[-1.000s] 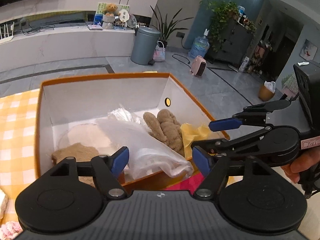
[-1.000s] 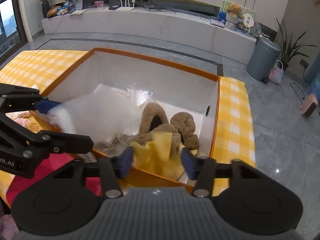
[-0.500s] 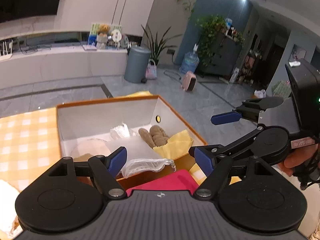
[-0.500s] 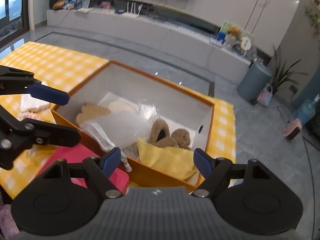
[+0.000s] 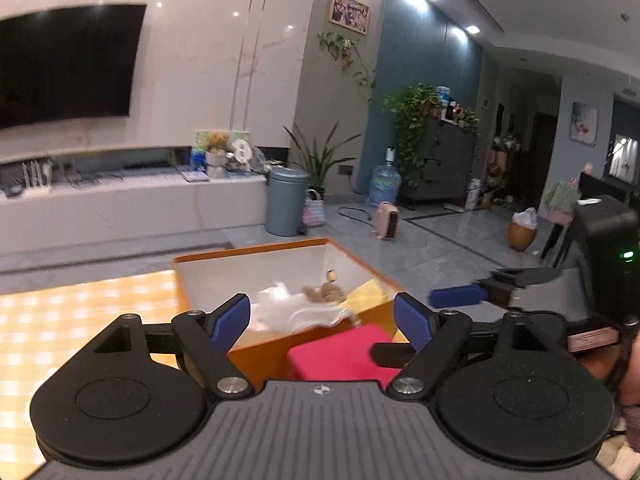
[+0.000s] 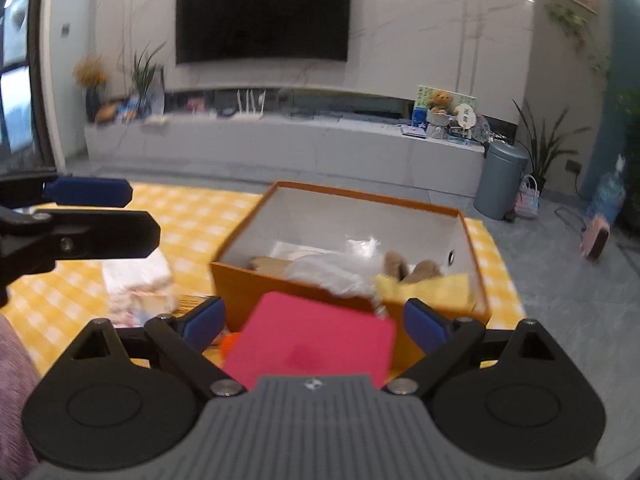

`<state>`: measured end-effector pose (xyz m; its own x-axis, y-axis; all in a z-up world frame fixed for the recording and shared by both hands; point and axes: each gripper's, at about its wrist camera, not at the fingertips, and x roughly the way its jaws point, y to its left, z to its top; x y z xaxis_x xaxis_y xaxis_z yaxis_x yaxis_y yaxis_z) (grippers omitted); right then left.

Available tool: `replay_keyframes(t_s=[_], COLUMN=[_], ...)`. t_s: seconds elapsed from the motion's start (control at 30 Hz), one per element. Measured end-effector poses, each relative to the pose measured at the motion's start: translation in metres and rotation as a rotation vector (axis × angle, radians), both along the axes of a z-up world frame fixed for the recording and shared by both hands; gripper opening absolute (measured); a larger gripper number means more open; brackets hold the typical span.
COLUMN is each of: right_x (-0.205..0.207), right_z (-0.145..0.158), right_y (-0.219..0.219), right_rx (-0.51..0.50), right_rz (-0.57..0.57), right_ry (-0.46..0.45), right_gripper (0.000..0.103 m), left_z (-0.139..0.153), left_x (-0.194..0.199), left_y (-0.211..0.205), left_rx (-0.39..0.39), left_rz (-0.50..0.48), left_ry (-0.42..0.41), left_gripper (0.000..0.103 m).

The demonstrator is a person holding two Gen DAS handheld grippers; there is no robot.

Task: Organize soft objects
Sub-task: 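Move both tools back over the white cloth and knitted item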

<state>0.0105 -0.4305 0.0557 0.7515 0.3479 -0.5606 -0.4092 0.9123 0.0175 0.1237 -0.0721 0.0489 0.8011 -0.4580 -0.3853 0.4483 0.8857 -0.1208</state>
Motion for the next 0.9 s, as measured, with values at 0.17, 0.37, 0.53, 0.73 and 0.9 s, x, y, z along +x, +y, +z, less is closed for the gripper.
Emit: replay_keyframes(t_s=[0.17,0.37,0.53,0.73,0.9], right_x=[-0.045,-0.073,-0.086,-0.089,-0.088], right_z=[-0.018,-0.035,-0.048,-0.059,-0.064], right_y=[0.014,0.03,0.049,0.08,0.103], right_rx=[0.023,0.051,0.06,0.019,-0.005], right_rz=[-0.059,-0.104,-0.084,-0.004,0.072], right_ry=[-0.05,-0.053,-0.029,-0.01,-0.01], right_gripper=[0.094,0.094,0.094,0.094,0.094], left_z=[-0.017,-0.037,-0.051,-0.062,-0.067], left_x=[-0.026,-0.047,-0.058,-0.06,-0.058], left_y=[0.02,0.048,0.075,0.098,0.116], left_rx=[0.031,0.045,0.038,0.049,0.055], left_rz=[0.039,0.086,0.13,0.196,0.221], left_ry=[-0.003,0.048,0.105,0.156,0.178], left_gripper=[0.095,0.095,0.095,0.095,0.095])
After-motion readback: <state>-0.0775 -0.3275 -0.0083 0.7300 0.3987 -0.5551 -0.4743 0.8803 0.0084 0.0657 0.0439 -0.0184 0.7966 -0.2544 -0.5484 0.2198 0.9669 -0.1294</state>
